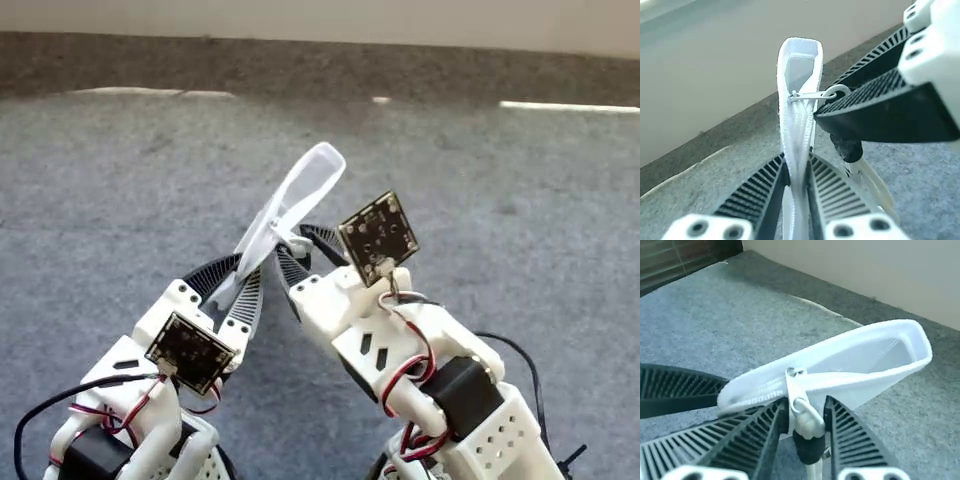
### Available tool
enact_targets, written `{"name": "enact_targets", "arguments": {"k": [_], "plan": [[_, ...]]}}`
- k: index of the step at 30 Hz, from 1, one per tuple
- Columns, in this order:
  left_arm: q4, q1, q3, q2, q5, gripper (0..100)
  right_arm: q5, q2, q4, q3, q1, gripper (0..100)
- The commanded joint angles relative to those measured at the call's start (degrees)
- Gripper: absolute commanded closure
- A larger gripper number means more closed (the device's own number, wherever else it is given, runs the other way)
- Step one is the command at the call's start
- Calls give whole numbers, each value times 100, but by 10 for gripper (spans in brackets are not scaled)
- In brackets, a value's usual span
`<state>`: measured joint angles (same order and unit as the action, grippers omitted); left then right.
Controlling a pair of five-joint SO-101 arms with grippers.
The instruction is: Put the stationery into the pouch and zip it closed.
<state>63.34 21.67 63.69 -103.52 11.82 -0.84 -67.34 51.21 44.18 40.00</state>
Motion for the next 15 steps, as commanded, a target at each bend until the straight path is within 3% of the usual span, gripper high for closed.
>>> {"name": "enact_targets", "arguments": {"k": [1, 11, 15], "plan": [[0, -66, -31, -57, 35, 996, 79, 22, -154, -66, -119, 970], [114, -40, -31, -57, 35, 996, 35, 13, -505, -48, -1112, 995], [123, -48, -31, -48, 35, 996, -501, 57, -892, -48, -1402, 995]]}}
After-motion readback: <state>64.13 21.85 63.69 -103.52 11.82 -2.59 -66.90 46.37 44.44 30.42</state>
